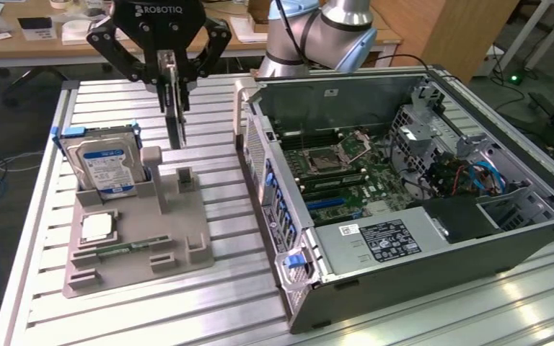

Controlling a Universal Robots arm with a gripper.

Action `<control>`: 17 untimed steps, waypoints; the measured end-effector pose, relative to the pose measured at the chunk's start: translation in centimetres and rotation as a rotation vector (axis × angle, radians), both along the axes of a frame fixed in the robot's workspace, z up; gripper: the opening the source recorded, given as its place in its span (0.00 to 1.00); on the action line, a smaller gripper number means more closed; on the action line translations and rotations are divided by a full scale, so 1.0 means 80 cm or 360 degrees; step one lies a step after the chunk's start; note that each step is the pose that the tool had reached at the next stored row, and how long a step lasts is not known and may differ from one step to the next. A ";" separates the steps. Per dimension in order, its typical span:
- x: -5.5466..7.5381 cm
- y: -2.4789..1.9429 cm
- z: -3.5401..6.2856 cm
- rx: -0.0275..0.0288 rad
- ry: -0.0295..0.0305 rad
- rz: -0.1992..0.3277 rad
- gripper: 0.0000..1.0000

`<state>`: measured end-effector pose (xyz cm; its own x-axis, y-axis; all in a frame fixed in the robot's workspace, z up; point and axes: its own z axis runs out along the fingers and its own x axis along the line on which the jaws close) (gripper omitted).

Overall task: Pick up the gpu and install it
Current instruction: 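Pick up the gpu and move the gpu toward the slot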

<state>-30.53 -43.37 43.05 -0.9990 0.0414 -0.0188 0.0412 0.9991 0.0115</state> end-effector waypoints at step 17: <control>0.033 0.0000 0.000 0.00004 0.00001 0.0000 0.28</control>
<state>-27.89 -43.37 43.05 -0.9990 0.0414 -0.0188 0.0412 0.9991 0.0118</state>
